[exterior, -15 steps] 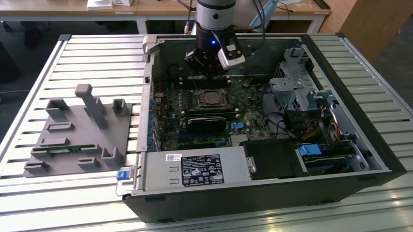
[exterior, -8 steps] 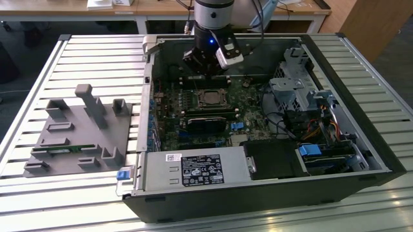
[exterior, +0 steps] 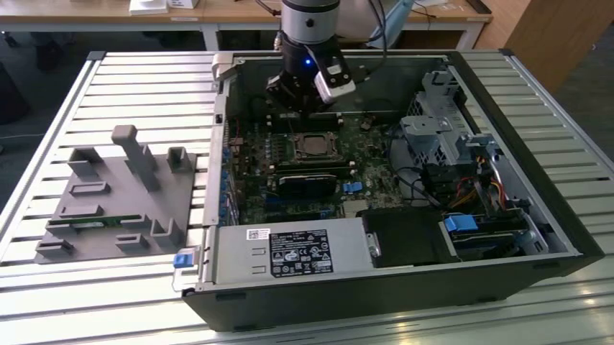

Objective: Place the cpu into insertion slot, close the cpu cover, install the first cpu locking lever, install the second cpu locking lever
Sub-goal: 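Install the first cpu locking lever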

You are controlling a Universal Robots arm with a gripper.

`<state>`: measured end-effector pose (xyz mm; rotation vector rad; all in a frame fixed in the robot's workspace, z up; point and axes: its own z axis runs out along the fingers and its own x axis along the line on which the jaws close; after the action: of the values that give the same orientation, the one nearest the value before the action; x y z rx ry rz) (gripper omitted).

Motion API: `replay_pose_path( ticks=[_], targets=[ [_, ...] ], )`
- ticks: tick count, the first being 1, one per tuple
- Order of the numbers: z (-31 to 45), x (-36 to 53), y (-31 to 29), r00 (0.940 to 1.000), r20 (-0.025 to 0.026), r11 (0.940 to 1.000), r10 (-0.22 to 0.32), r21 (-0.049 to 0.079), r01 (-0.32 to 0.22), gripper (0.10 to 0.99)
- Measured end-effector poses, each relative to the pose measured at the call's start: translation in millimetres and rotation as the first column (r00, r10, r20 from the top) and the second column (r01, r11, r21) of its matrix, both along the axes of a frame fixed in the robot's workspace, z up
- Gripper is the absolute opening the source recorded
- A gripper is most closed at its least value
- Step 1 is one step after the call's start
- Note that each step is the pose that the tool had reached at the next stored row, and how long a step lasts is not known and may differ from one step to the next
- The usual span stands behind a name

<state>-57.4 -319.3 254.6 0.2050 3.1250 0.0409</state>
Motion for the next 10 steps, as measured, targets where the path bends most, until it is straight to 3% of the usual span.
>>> replay_pose_path(
  ticks=[5,10],
  targets=[
    [-0.4,-9.9,0.0,1.0,0.0,1.0,0.0,0.001,0.0,0.106],
    [-0.7,-14.2,0.0,1.0,0.0,1.0,0.007,0.001,-0.007,0.106]
  ],
)
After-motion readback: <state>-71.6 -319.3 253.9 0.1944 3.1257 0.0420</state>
